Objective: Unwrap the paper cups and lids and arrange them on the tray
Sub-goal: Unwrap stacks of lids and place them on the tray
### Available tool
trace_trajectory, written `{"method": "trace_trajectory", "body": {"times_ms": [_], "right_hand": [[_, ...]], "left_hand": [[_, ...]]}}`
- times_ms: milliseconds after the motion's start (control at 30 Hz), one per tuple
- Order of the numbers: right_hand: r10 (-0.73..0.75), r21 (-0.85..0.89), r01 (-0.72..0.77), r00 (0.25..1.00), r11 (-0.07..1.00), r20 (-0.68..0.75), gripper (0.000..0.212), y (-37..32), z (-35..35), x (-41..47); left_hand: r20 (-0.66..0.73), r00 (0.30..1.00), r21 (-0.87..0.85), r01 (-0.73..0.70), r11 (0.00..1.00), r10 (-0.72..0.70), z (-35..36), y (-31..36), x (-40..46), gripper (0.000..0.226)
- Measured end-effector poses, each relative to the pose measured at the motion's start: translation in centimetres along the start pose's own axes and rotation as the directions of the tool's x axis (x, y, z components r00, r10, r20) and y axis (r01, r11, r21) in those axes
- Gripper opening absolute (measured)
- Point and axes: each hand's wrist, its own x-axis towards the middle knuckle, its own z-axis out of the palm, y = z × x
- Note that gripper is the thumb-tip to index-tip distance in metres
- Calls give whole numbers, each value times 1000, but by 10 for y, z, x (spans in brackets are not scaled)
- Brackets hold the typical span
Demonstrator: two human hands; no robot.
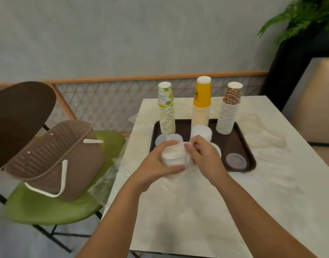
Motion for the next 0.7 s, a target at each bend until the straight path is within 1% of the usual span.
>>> {"method": "trace_trajectory", "body": {"times_ms": [67, 100, 133, 167, 200, 267, 333, 433, 567, 700], "right_hand": [[7, -18, -6, 997, 1000, 74, 14, -9, 17, 5], [6, -42, -1, 993, 999, 119, 14, -13, 24, 6], [8, -77, 4, 987, 997, 161, 15, -18, 34, 8], [10, -110, 11, 981, 994, 193, 16, -22, 43, 9], [12, -134, 17, 977, 991, 212, 15, -27, 52, 10], [7, -146, 28, 972, 989, 234, 14, -33, 64, 12], [-13, -161, 57, 964, 985, 264, 13, -40, 70, 17], [-14, -194, 76, 953, 978, 302, 11, -47, 70, 23], [2, -189, 69, 937, 980, 350, 10, -53, 65, 29], [41, -176, 31, 919, 984, 392, 13, -54, 60, 34]], "left_hand": [[-21, 998, 240, -49, 970, 56, -15, -5, -4, 79], [-13, 994, 328, -94, 940, 104, -19, -5, -5, 81], [3, 987, 380, -147, 913, 158, -23, -7, -5, 81], [12, 980, 398, -186, 898, 198, -26, -8, -6, 77], [2, 977, 394, -197, 898, 213, -29, -11, -5, 68], [-57, 980, 391, -156, 907, 193, -36, -19, -5, 54], [-102, 981, 386, -112, 916, 163, -47, -30, -6, 47], [-99, 985, 354, -101, 930, 144, -64, -44, -8, 40], [-71, 986, 375, -114, 920, 152, -83, -55, -10, 37], [-44, 987, 399, -126, 908, 156, -97, -68, -11, 44]]}}
